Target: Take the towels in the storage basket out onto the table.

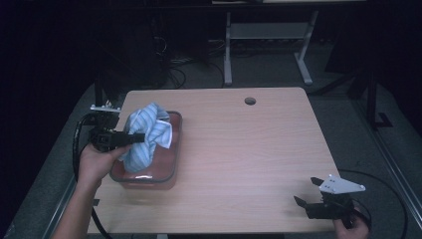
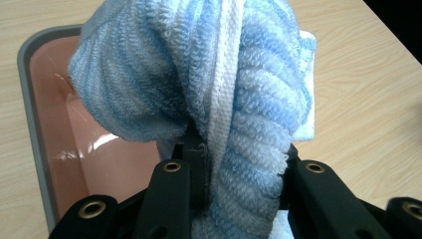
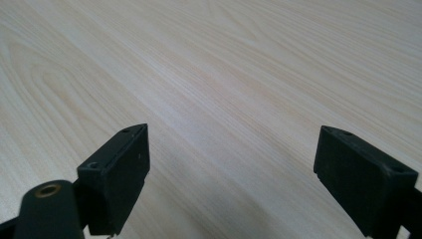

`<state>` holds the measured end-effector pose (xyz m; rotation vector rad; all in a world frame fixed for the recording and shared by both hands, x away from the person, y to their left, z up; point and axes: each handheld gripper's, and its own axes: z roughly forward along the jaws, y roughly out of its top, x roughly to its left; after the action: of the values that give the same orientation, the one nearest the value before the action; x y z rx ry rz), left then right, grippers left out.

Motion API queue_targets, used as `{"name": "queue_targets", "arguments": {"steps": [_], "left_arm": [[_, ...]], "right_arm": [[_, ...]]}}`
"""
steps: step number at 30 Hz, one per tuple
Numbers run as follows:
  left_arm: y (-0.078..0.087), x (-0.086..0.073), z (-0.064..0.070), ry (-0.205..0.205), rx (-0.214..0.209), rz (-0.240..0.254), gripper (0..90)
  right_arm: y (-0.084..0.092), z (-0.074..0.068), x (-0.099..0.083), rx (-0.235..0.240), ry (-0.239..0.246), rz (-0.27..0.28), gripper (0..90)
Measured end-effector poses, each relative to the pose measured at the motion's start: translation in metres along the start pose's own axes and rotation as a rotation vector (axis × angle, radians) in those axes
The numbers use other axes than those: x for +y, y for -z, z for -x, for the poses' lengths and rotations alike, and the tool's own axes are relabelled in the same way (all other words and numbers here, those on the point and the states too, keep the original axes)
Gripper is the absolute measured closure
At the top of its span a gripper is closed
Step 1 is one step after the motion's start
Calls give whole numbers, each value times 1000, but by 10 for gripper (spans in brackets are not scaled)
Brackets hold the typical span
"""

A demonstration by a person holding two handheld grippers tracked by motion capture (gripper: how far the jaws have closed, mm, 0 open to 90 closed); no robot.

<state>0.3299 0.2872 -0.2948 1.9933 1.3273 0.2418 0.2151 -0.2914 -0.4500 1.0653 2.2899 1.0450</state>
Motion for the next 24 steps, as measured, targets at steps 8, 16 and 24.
{"name": "queue_targets", "arguments": {"steps": [8,16,24], "left_arm": [[7,6,6,2,-38,33,700],[12,18,20,-32,-54,57,696],[8,26,31,-51,-77,60,696]], "right_arm": [[0,0,0,-5,2,-4,138],[1,0,0,-8,5,-3,138],[0,-1,1,-7,9,-2,138]]}}
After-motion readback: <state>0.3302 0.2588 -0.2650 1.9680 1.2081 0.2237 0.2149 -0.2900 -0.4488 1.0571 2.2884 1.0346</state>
